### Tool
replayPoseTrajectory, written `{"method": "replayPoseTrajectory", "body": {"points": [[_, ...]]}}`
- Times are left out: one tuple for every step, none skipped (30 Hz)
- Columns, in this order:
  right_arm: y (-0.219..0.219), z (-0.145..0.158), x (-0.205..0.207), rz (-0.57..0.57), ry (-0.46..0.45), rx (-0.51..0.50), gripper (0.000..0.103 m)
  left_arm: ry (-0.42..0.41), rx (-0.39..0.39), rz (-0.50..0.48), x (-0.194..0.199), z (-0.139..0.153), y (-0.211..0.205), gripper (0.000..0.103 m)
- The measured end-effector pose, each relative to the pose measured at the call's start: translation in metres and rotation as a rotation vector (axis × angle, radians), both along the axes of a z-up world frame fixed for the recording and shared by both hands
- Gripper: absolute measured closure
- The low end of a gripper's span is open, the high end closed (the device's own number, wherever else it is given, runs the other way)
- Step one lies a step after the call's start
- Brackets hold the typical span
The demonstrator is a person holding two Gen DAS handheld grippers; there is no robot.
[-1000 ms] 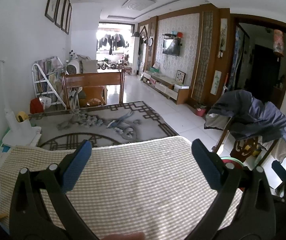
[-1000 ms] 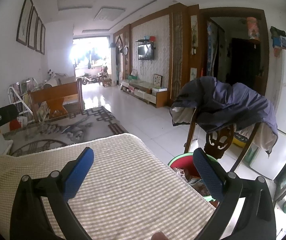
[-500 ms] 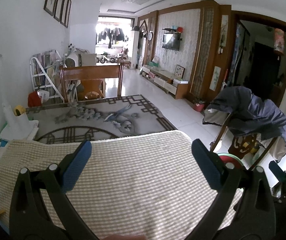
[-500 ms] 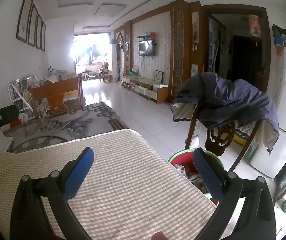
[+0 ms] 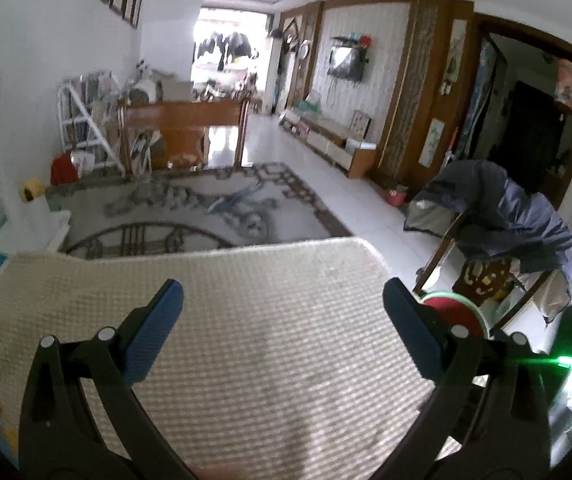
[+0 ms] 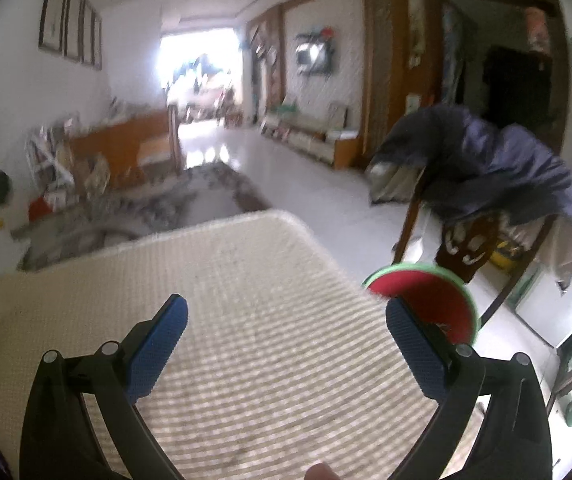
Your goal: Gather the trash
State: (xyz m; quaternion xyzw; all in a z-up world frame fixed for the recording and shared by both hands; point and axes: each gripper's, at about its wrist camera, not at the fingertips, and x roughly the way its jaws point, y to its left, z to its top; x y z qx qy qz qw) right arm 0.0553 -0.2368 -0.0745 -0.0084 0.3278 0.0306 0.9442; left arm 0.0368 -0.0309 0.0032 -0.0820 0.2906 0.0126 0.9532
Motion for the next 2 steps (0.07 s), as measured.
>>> {"method": "replayPoseTrajectory", "body": {"points": [[0.006,-0.0133,0.011,0.028,0.028,-0.016,0.007,0.008,0.002,0.013,-0.0008,-0.0044,0.0033,0.005],[0.0098,-0.0204,0.0177,0.044,0.042,-0.025,0.007,0.018,0.006,0.026,-0.0008,-0.0082,0.0059,0.005]]}}
